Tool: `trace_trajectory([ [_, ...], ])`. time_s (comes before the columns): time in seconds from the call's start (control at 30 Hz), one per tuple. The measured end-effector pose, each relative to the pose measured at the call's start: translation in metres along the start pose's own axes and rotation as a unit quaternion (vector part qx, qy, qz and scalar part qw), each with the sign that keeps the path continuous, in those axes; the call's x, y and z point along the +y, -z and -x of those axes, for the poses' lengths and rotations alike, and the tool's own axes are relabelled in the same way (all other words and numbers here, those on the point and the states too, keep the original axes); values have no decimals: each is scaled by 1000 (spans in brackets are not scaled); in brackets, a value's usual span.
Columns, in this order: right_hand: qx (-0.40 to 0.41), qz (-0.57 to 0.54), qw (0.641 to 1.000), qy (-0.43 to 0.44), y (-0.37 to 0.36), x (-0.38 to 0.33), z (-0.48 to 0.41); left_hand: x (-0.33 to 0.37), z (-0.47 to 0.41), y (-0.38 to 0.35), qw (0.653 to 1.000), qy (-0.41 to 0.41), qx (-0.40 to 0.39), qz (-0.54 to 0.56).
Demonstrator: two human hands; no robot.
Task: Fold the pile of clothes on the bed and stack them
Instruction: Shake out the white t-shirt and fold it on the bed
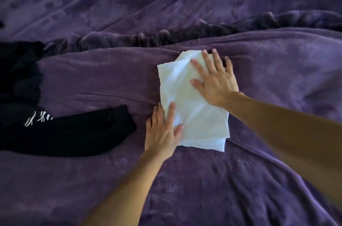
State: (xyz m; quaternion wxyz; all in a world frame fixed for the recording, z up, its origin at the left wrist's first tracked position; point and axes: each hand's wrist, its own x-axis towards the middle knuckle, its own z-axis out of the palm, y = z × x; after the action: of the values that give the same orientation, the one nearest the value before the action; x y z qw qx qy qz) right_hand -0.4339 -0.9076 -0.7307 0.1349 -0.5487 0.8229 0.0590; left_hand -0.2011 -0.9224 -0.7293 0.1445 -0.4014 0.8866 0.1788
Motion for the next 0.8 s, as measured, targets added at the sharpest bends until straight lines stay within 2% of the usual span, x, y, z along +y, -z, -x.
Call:
trace_trajectory([
  [0.1, 65, -80, 993, -52, 11, -3, 28, -1, -23, 29, 983, 43, 69, 162],
  [0.17, 110, -143, 978, -104, 10, -3, 66, 1, -48, 46, 962, 36, 112, 245],
  [0.23, 103, -195, 962, -158, 5, -17, 103, 7, -75, 57, 952, 38, 107, 284],
  [0.33, 47, -279, 934, -220, -6, -50, 128, 13, -96, 65, 946, 85, 72, 305],
  [0.43, 54, -365, 887, -276, -8, -59, 130, 14, -81, 74, 951, 52, 90, 290],
  [0.5, 70, -373, 883, -276, 0, -50, 142, 20, -60, 86, 954, 8, 115, 278],
  [0.6, 121, -344, 899, -242, 24, -24, 177, 47, -28, 105, 951, -30, 129, 279],
  [0.8, 216, -251, 904, -271, 64, 71, 281, 163, 26, 111, 935, -110, 83, 328],
])
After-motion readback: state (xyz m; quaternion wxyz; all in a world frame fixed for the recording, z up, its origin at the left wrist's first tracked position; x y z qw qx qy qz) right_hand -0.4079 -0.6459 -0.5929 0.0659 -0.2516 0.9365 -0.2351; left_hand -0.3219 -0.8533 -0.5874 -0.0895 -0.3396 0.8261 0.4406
